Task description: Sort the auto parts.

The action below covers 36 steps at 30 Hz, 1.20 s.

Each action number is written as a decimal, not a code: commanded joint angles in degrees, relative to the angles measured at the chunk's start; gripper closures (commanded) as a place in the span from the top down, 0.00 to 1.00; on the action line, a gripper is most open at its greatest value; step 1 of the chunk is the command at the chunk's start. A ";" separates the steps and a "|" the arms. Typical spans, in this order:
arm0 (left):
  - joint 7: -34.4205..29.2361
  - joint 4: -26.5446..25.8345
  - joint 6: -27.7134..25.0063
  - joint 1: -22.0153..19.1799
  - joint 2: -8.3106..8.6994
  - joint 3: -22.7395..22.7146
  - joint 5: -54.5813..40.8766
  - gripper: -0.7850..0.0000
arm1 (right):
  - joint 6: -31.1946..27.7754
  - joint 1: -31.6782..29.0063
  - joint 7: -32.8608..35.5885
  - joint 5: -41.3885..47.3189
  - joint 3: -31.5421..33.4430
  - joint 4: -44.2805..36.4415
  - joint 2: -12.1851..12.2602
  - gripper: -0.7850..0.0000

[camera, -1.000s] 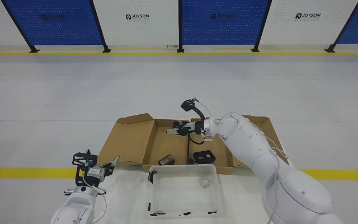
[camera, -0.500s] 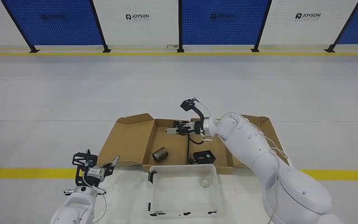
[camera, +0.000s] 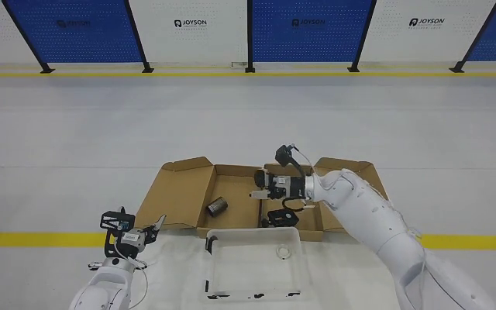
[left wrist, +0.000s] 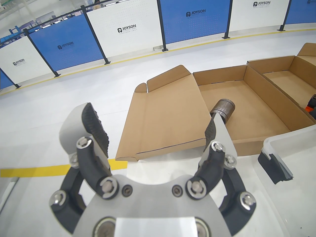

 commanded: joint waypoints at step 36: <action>0.00 0.00 0.00 0.00 0.00 0.00 0.00 1.00 | 21.79 -11.89 -6.60 -44.39 -0.02 -21.99 3.31 1.00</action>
